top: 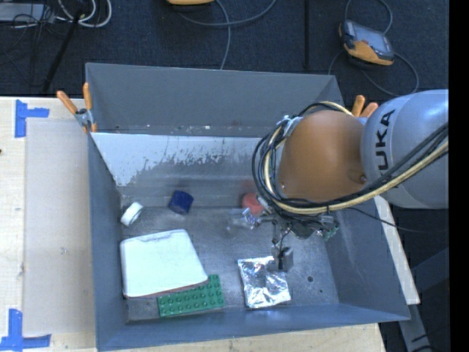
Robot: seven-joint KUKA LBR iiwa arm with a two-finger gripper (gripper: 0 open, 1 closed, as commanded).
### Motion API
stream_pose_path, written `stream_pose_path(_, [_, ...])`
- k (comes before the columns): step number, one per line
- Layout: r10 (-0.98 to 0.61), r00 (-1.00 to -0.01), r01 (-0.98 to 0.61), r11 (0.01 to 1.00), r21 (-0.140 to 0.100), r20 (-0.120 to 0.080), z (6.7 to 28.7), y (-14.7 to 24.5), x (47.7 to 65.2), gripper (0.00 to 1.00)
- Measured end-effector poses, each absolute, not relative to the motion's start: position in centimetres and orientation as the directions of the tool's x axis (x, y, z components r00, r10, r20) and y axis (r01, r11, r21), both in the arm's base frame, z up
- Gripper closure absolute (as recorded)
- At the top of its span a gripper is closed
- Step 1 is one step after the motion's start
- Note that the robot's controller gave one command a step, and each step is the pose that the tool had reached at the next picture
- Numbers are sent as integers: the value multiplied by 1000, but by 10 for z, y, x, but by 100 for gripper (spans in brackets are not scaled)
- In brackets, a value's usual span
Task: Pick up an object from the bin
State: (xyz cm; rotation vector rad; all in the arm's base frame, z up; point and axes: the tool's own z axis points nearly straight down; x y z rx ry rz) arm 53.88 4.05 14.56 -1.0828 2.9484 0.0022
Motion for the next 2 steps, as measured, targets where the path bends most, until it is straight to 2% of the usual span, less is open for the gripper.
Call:
stream_pose_path(1, [-767,-642,-766,642,6,4,68,35,516,0])
stream_pose_path(2, [-765,-644,-765,644,3,1,70,35,518,100])
